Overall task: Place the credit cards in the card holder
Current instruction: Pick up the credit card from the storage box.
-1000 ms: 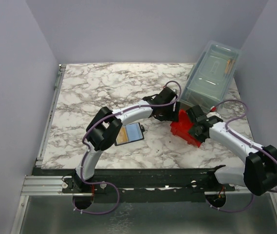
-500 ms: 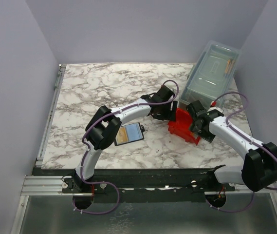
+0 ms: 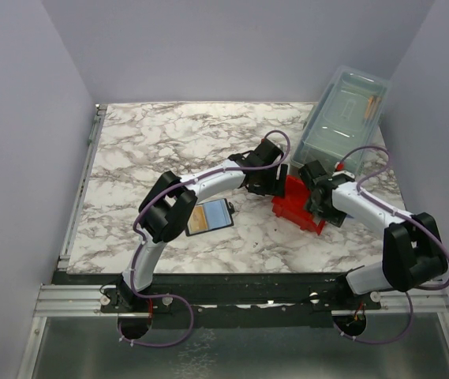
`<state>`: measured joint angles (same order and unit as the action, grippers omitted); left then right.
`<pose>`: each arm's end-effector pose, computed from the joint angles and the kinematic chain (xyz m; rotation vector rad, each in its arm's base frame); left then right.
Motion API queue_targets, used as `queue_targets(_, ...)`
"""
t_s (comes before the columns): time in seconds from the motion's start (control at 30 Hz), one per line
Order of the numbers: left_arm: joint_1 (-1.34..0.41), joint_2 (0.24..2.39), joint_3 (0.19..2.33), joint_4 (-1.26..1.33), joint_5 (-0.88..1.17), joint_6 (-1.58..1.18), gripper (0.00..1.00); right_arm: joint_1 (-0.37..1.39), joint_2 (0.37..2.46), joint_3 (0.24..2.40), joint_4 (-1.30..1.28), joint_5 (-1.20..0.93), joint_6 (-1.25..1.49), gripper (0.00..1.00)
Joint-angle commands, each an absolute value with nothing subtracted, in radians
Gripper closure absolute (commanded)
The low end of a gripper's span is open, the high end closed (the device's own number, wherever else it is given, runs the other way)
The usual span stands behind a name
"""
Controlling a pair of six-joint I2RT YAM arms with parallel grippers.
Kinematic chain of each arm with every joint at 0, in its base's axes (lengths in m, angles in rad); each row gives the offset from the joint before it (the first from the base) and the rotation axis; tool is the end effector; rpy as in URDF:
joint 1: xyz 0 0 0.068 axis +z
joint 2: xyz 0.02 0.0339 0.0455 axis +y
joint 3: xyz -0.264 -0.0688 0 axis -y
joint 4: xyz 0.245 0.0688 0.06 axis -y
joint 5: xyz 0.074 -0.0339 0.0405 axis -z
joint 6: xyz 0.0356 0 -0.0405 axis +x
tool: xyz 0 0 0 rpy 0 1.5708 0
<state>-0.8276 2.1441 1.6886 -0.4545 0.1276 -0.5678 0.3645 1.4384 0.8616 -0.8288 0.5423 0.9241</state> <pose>0.3192 -0.3541 0.1951 0.3972 2.5960 -0.7071 0.2312 0.0685 0.1888 0.7905 2.5303 -0.4573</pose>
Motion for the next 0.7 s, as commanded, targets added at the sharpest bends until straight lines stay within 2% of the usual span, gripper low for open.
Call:
queue_targets(0.0,-0.823,2.158,1.703,-0.481,0.126,-0.546,0.28,0.348,1.383,0.863,-0.884,0.577,0.939,0.25)
queue_targets(0.3,-0.814,2.171,1.709,-0.488,0.132,-0.546,0.28,0.339,1.334,0.86,-0.907,0.553,0.931,0.31)
queue_targets(0.5,-0.814,2.17,1.71,-0.489,0.141,-0.548,0.28,0.333,1.345,0.856,-0.887,0.542,0.915,0.46)
queue_targets(0.6,-0.815,2.169,1.71,-0.488,0.141,-0.547,0.28,0.328,1.347,0.856,-0.881,0.538,0.909,0.57)
queue_targets(0.67,-0.815,2.169,1.709,-0.488,0.142,-0.545,0.28,0.325,1.347,0.856,-0.881,0.537,0.905,0.6)
